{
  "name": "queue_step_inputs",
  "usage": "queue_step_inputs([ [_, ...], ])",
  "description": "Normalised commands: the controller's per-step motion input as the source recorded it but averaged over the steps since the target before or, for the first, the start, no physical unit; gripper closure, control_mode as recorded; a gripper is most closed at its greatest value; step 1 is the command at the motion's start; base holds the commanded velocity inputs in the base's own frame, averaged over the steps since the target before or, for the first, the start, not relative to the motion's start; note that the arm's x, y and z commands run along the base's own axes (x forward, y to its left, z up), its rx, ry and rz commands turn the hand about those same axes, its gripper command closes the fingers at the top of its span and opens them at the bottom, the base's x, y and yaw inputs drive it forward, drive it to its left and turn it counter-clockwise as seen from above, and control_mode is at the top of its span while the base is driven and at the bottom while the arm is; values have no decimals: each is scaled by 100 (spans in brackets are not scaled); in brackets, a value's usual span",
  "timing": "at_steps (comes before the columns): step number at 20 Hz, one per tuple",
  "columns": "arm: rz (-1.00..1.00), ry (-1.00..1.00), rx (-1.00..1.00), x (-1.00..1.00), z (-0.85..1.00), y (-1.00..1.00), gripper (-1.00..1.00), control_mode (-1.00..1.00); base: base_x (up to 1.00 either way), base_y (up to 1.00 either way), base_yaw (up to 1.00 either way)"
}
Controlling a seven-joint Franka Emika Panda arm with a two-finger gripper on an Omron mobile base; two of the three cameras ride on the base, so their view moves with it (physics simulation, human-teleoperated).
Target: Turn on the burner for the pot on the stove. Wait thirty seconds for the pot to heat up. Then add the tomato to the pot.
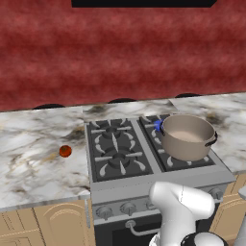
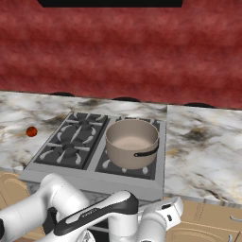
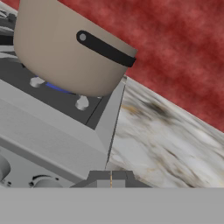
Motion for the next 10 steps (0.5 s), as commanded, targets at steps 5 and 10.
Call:
queue_step_inputs([
  [5, 0, 0, 0, 0, 0, 0, 100, -100, 0, 0, 0],
  [10, 0, 0, 0, 0, 0, 0, 100, -100, 0, 0, 0],
])
